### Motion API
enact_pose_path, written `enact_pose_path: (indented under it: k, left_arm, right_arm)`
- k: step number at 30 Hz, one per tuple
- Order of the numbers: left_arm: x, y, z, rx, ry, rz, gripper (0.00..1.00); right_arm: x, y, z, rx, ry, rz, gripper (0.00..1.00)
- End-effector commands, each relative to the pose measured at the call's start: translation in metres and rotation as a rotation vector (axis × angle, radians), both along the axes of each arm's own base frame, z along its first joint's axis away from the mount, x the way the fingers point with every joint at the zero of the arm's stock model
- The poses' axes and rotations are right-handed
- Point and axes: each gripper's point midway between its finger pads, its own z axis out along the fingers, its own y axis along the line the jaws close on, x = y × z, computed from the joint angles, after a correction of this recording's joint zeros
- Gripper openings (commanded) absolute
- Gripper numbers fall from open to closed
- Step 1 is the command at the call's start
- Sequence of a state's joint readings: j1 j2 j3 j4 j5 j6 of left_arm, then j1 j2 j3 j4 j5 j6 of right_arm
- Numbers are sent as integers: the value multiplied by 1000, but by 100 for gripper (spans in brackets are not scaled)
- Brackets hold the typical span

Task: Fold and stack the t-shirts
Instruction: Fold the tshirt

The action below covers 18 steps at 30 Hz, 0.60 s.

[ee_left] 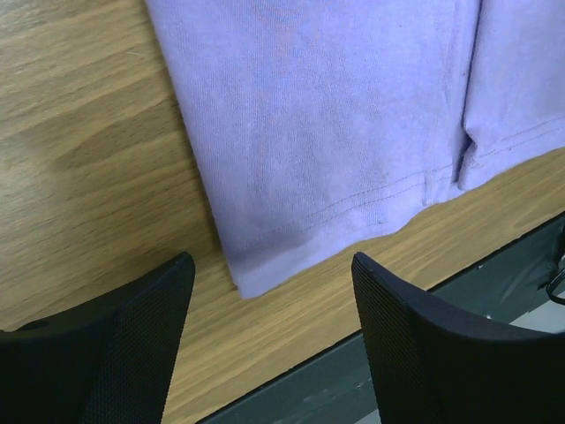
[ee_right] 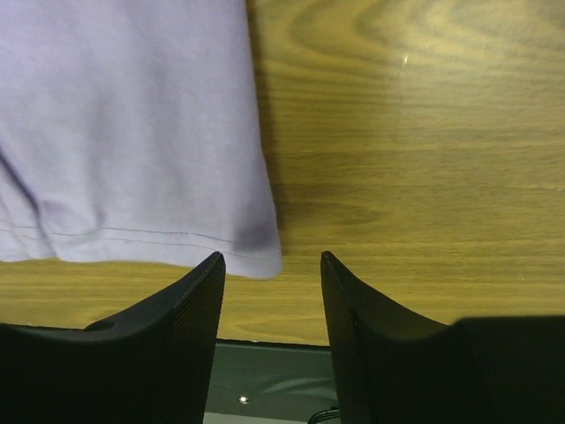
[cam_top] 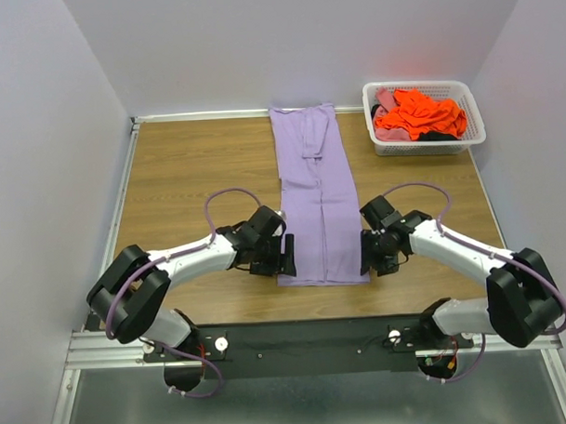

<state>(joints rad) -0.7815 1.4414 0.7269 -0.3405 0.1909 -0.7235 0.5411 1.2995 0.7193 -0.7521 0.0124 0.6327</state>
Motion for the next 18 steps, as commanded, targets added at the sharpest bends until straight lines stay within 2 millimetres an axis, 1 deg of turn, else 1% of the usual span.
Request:
enact_pose_path:
  k: [1, 5, 8, 10, 11, 17, 18]
  left_arm:
    - [-3, 4, -7, 58, 25, 17, 79]
    - [-5, 4, -9, 72, 25, 10, 76]
    - [-6, 4, -11, 81, 31, 4, 75]
    - [-6, 5, -12, 86, 33, 5, 75]
    - [-6, 5, -12, 90, 35, 5, 71]
    - [-8, 7, -15, 119, 43, 2, 70]
    - [-8, 8, -15, 123, 46, 1, 70]
  right_arm:
    - [-14, 2, -13, 24, 73, -29, 53]
    - [-15, -3, -22, 0, 79, -59, 48]
    - [-17, -5, -28, -10, 88, -63, 47]
    - [-17, -3, -29, -1, 88, -62, 47]
    - [-17, -3, -30, 0, 91, -61, 46]
    - [-19, -2, -31, 5, 99, -57, 40]
    - [-19, -2, -31, 7, 101, -54, 38]
